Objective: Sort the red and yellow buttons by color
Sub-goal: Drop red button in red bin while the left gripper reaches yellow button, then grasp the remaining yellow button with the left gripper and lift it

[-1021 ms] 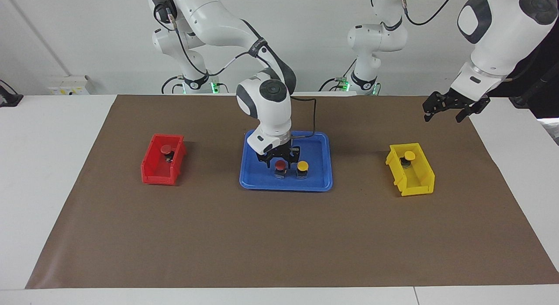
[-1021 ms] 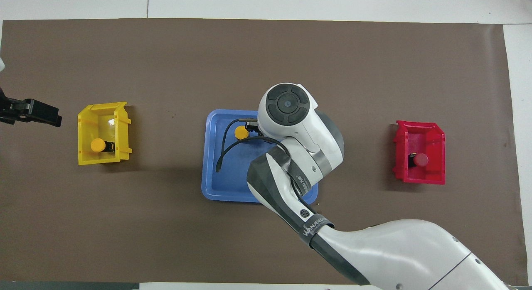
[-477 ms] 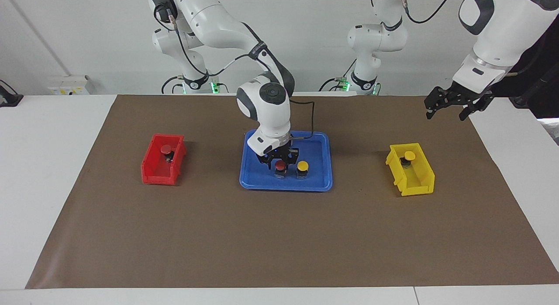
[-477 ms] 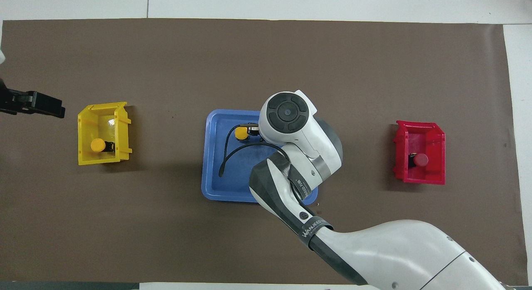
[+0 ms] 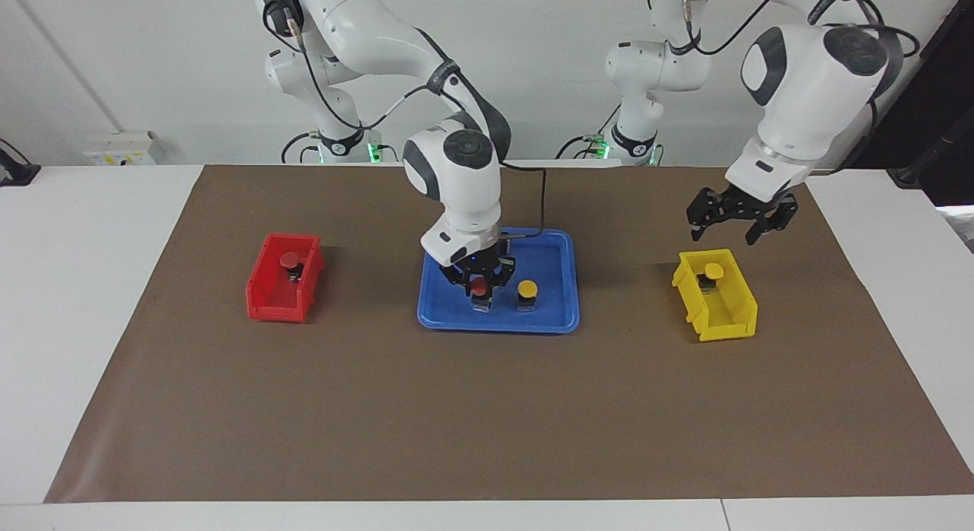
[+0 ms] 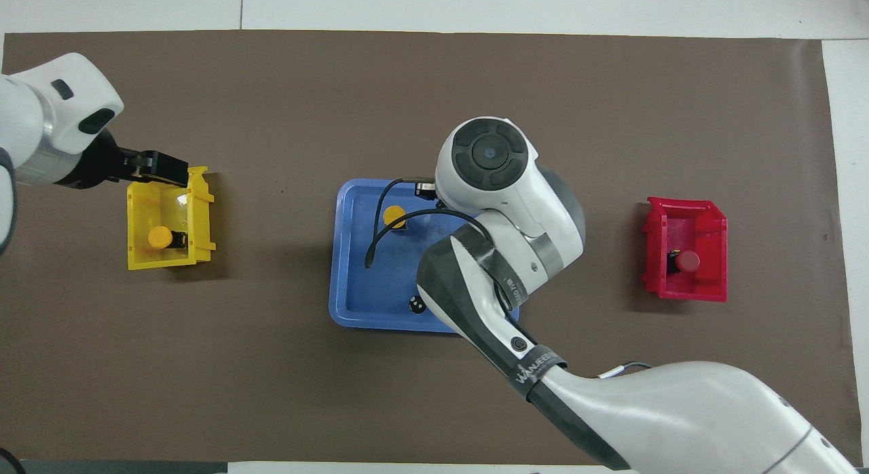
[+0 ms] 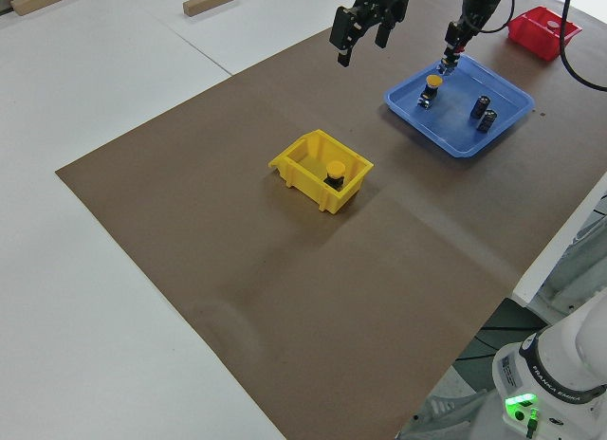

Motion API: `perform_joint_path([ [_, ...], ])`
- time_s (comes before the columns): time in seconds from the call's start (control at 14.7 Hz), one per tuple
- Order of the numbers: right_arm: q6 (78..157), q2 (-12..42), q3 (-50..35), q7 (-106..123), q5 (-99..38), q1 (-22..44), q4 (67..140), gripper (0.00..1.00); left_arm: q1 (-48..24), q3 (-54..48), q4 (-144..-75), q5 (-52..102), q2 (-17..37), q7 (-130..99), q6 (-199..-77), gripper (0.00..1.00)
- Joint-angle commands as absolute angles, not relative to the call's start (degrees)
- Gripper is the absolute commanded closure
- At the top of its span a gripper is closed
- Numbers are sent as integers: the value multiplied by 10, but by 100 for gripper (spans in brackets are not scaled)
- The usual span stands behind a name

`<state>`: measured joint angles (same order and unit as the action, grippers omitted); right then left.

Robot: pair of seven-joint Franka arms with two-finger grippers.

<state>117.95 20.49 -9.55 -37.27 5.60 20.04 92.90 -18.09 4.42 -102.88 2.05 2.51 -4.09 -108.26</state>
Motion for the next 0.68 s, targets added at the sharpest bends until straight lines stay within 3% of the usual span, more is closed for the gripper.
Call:
perform_joint_path([
  [0.0,1130,103,-103,-276,55,101,987,84,-260,50,-1041,25,77,-151,-1155,0],
  [0.2,1120,42,-104,-148,46,13,1068,84,-321,50,-1040,26,123,-194,-1189,0],
  [0.61,1142,16,-104,23,28,-111,1131,84,-401,50,-1035,62,192,-272,-1263,0],
])
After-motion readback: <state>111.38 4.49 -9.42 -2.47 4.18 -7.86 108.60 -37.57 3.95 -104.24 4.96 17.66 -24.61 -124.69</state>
